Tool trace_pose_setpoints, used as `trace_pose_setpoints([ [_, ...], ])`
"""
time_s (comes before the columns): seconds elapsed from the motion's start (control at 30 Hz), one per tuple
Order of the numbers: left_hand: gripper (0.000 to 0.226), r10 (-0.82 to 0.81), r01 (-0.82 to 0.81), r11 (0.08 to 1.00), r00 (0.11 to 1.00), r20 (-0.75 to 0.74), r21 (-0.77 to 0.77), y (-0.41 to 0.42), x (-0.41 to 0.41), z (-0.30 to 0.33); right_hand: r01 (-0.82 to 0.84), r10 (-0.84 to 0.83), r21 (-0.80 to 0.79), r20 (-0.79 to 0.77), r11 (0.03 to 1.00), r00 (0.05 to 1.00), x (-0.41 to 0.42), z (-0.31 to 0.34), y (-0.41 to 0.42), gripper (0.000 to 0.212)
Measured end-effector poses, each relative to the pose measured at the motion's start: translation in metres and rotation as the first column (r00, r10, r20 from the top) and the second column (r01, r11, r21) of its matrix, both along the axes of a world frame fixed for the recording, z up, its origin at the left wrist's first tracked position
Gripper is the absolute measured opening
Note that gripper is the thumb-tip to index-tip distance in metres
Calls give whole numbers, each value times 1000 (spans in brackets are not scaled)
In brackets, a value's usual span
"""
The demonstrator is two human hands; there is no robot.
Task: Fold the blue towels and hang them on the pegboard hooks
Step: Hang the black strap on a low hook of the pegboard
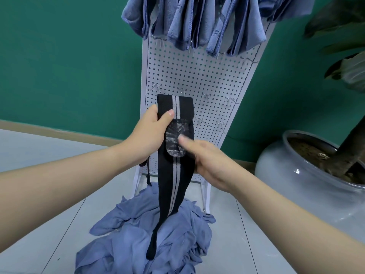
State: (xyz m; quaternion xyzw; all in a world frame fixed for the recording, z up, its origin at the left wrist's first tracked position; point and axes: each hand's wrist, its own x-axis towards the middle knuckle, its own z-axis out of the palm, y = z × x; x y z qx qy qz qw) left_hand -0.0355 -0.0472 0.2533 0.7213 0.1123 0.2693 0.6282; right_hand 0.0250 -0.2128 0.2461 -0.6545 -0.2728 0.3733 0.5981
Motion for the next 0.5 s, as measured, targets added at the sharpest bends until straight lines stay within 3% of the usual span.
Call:
trace_pose_setpoints([
  [0.1,24,7,-6,999,999,34,-37,3,0,4,42,-37,-46,109,998,993,1,-11,1,28],
  [0.27,14,-224,221,974,972,-67,-43,0,-10,-6,63,-61,-9,116,998,991,6,-8,-2,28],
  [0.37,10,-175,179,981,983,-59,70,-2,-13,-9,99,-95,-34,115,994,989,8,-5,-5,28],
  [0.5,10,-112,113,982,994,-12,149,2,-13,-6,123,-120,-124,31,985,992,4,-3,-2,46],
])
